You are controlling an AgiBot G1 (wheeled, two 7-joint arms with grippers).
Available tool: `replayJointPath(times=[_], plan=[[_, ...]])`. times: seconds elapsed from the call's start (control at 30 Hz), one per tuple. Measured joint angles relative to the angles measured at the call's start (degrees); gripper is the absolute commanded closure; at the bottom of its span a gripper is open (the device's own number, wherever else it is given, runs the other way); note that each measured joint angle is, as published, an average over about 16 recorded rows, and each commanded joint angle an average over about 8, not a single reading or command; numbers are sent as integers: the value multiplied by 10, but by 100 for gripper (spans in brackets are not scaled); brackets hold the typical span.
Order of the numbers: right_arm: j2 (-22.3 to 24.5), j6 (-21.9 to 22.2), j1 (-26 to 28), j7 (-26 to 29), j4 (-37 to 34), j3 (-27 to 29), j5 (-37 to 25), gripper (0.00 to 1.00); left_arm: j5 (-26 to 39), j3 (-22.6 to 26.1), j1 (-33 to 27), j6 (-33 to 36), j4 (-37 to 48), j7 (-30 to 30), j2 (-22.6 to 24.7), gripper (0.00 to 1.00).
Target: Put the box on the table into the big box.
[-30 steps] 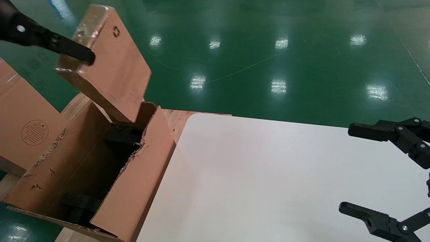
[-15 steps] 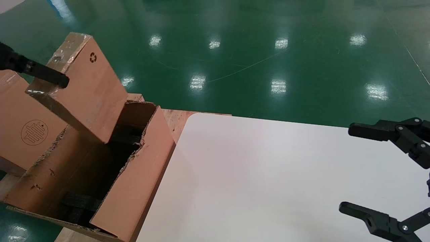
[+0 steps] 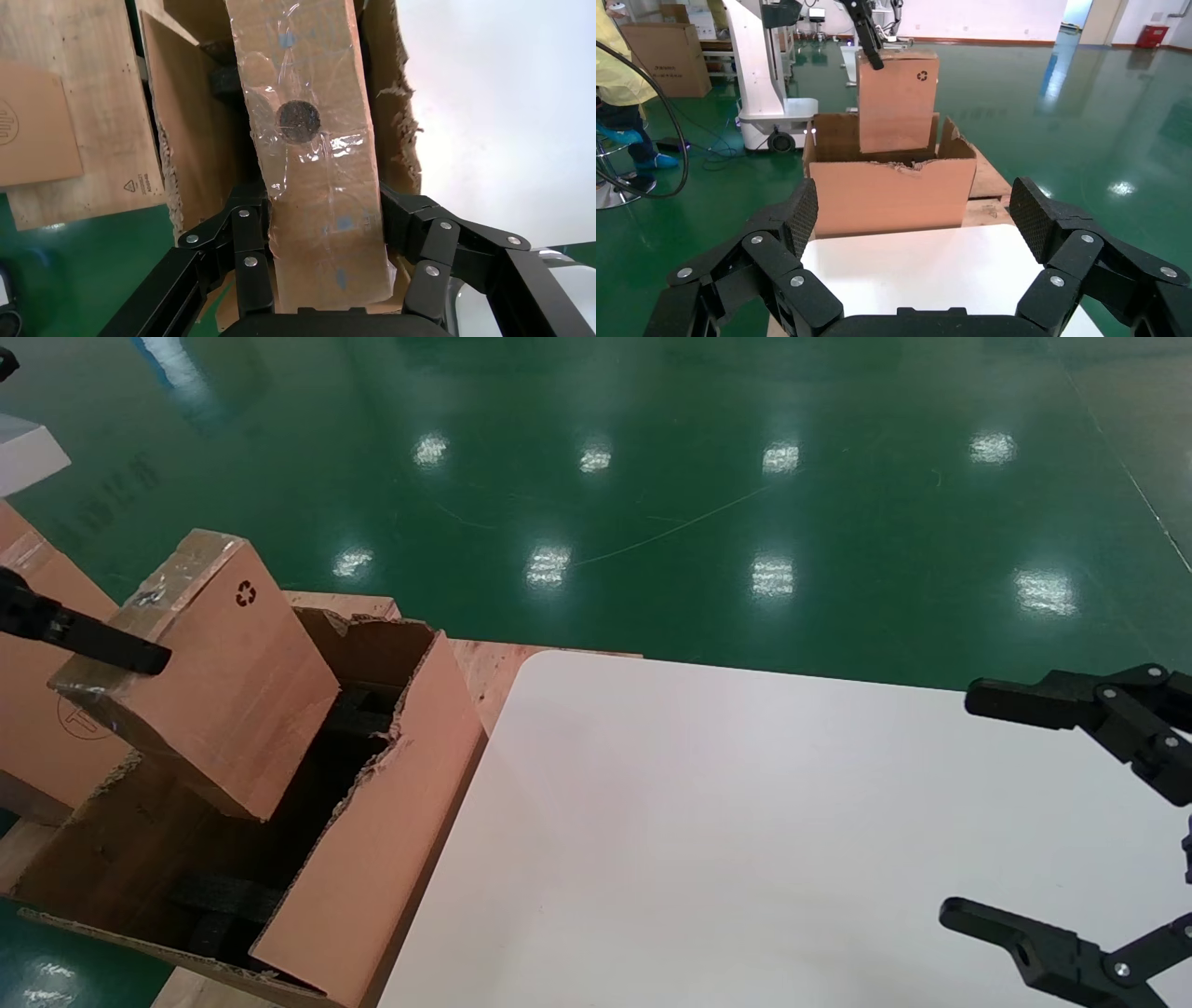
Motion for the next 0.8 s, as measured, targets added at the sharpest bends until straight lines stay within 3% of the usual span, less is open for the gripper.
replayJointPath(times=[0.8], plan=[[0,0,0,0,0,-1,1,0,33,14,28,-30,-74,13,-93,100]])
